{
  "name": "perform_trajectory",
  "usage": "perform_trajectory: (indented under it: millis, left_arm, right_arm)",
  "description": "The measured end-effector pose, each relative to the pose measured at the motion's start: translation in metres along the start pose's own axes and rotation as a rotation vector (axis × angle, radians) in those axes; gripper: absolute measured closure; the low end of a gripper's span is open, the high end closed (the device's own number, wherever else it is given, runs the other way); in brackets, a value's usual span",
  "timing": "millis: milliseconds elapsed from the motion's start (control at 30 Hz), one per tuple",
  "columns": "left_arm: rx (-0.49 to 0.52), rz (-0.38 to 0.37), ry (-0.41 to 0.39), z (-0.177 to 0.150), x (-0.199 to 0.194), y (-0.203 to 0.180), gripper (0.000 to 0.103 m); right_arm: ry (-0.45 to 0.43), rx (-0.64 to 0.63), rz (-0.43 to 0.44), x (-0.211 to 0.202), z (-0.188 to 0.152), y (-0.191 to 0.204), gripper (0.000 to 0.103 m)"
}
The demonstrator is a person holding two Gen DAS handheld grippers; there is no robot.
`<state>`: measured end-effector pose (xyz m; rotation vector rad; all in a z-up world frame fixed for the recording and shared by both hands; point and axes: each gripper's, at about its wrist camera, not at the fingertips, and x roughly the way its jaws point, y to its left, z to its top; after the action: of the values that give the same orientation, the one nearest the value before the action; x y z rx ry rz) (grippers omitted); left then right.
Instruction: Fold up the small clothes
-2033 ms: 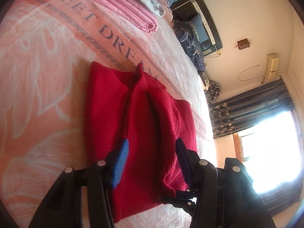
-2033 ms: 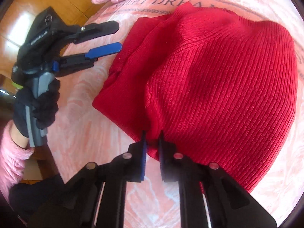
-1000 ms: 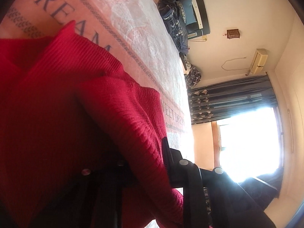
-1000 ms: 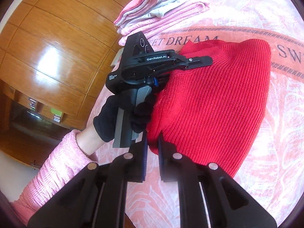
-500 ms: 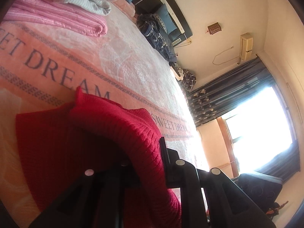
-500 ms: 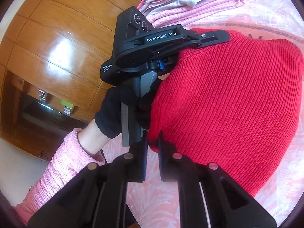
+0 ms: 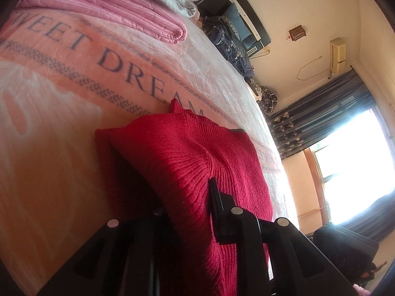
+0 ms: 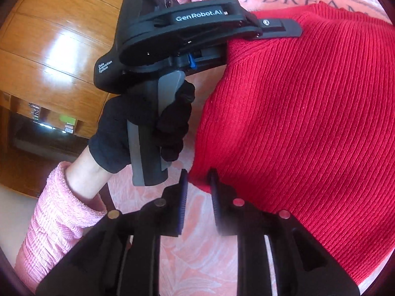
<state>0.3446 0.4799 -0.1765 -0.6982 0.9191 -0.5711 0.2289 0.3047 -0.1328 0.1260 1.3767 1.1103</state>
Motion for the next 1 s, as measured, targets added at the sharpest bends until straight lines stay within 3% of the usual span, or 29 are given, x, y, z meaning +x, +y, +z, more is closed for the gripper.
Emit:
perform_trajectory:
  millis: [67, 100, 167, 233, 400, 467, 600, 667, 733, 900, 1000]
  left_arm:
    - [-0.019, -0.008, -0.006, -0.004, -0.004, 0.002, 0.077]
    - [-0.032, -0.022, -0.005, -0.007, -0.006, 0.003, 0.069]
    - [-0.059, -0.037, 0.001, -0.017, -0.01, 0.004, 0.062]
    - [-0.066, -0.044, 0.014, -0.032, -0.014, 0.004, 0.062]
    - [-0.037, -0.053, 0.046, -0.07, -0.026, -0.006, 0.055]
    - [-0.029, -0.044, 0.06, -0.079, -0.029, -0.011, 0.054]
    - [0.012, -0.014, 0.079, -0.091, -0.031, -0.022, 0.054]
    - [0.018, -0.001, 0.082, -0.092, -0.03, -0.024, 0.054]
    - [0.006, 0.003, 0.082, -0.092, -0.029, -0.024, 0.055]
    - [0.004, -0.025, 0.085, -0.092, -0.033, -0.03, 0.056]
    - [0.046, 0.028, 0.106, -0.096, -0.03, -0.029, 0.056]
  right_arm:
    - [0.0, -0.013, -0.014, -0.008, -0.006, 0.0, 0.074]
    - [-0.007, -0.017, -0.019, -0.016, -0.01, -0.001, 0.067]
    - [-0.026, -0.026, -0.039, -0.037, -0.02, -0.003, 0.064]
    - [-0.055, -0.005, -0.079, -0.063, -0.031, -0.012, 0.056]
    - [-0.137, 0.171, -0.193, -0.123, -0.064, -0.065, 0.054]
    - [-0.124, 0.214, -0.219, -0.129, -0.076, -0.086, 0.053]
    - [-0.07, 0.31, -0.154, -0.114, -0.088, -0.113, 0.053]
    - [-0.076, 0.335, -0.129, -0.109, -0.085, -0.119, 0.058]
    - [-0.084, 0.345, -0.059, -0.107, -0.082, -0.121, 0.085]
    - [-0.101, 0.3, -0.092, -0.123, -0.079, -0.105, 0.091]
    - [-0.068, 0.289, -0.162, -0.12, -0.084, -0.104, 0.092]
